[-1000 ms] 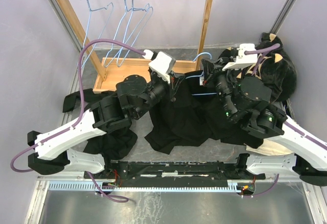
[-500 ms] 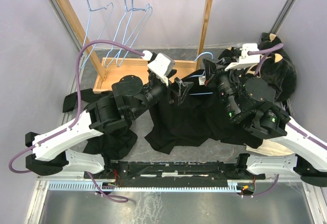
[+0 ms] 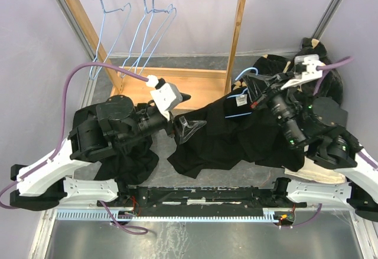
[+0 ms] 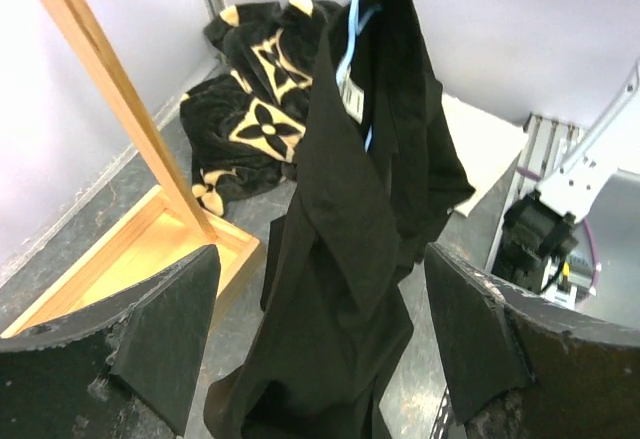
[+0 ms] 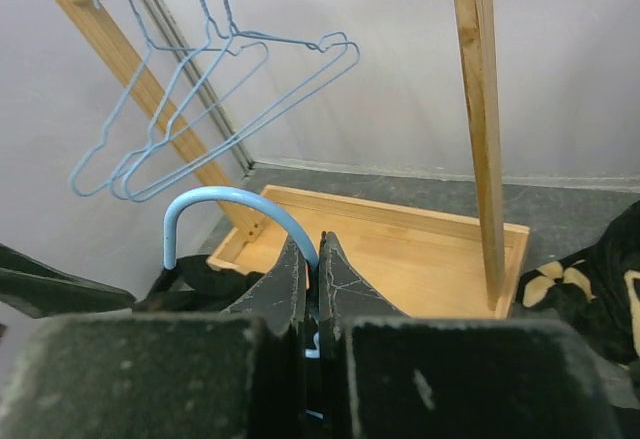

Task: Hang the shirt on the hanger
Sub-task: Hang the shirt on the hanger.

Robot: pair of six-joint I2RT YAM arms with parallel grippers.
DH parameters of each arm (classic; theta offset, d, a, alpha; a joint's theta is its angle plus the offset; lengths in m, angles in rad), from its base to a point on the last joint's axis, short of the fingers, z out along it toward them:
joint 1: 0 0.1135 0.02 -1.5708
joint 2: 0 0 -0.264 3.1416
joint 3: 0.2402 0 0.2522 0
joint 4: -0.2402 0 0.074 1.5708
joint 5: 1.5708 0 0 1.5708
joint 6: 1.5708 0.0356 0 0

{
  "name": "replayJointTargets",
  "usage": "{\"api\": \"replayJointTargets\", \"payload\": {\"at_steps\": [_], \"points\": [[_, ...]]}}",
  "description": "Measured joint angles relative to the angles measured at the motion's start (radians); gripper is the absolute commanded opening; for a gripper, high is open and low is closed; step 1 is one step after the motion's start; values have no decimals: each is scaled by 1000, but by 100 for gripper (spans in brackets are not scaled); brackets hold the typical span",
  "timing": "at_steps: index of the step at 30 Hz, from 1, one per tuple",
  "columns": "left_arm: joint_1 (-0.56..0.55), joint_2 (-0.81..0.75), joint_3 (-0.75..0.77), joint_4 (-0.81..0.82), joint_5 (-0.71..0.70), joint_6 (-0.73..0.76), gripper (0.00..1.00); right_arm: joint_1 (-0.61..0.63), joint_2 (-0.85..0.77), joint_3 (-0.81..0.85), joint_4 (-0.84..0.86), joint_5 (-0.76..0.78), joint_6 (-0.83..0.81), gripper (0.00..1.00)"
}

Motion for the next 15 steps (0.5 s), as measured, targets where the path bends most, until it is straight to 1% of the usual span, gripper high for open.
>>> {"api": "replayJointTargets", "payload": {"at_steps": [4, 7, 15], "points": [[0, 8, 0, -62, 45, 36, 89, 0, -42, -5, -16, -47, 45, 0], [0, 32, -10, -98, 47, 54, 89, 0, -62, -9, -37, -80, 77, 0], [0, 42, -77, -123, 58, 75, 88, 0, -68, -12, -64, -132, 128, 0]]}}
